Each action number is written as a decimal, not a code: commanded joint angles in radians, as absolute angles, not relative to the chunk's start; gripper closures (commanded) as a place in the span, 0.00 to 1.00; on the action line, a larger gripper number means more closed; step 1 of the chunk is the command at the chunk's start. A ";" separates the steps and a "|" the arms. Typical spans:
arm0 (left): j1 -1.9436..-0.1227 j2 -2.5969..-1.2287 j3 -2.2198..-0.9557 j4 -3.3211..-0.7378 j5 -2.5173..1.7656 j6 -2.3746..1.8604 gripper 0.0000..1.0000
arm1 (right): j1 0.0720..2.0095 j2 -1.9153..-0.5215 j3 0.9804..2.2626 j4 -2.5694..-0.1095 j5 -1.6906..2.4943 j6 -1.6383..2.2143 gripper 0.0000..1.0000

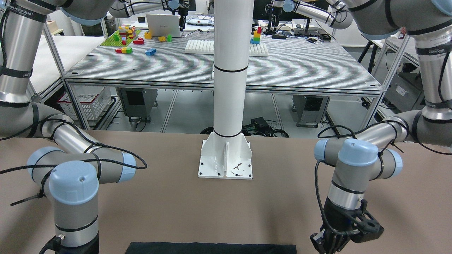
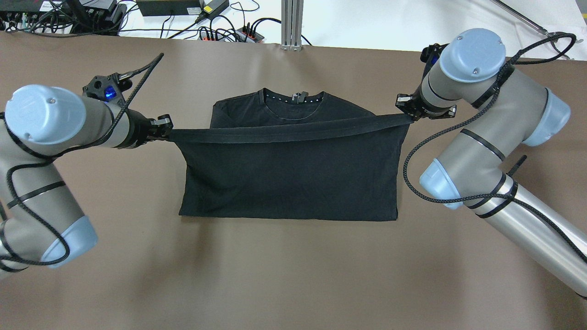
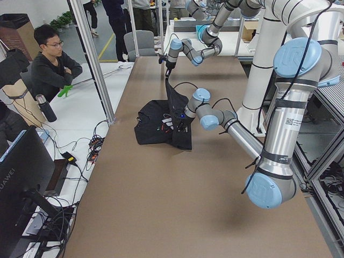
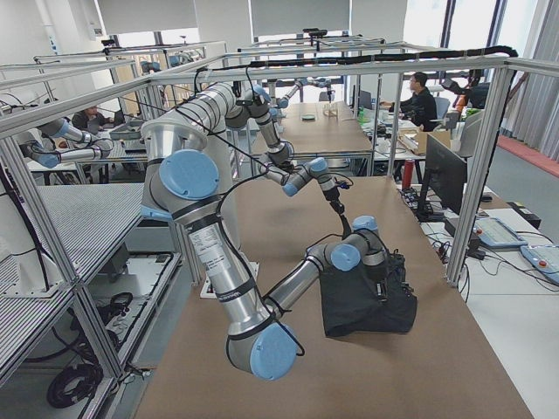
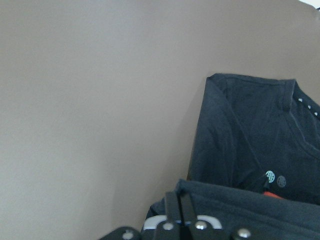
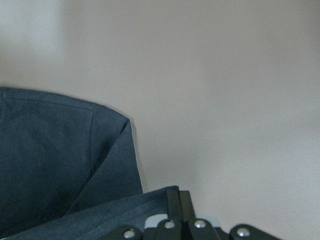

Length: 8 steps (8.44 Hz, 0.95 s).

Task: Fold clothes
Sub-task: 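Lift the hem with both grippers and fold it toward the collar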

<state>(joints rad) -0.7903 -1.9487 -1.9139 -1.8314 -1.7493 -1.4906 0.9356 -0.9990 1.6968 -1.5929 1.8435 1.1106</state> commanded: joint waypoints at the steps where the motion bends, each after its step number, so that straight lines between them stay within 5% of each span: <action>1: -0.834 -2.106 -1.705 -1.839 -1.749 -1.465 1.00 | 0.937 -0.968 1.556 -1.487 1.812 1.117 1.00; 5: -0.856 -2.137 -1.496 -2.023 -1.749 -1.448 1.00 | 0.923 -0.882 1.339 -1.310 1.804 1.124 1.00; 8: -0.871 -2.151 -1.413 -2.092 -1.749 -1.418 0.87 | 0.908 -0.859 1.316 -1.304 1.741 1.126 0.93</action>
<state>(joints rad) -0.8612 -2.1445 -1.4588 -2.0460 -1.7488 -1.4402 0.9217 -0.8759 1.3348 -1.3097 1.7849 1.1254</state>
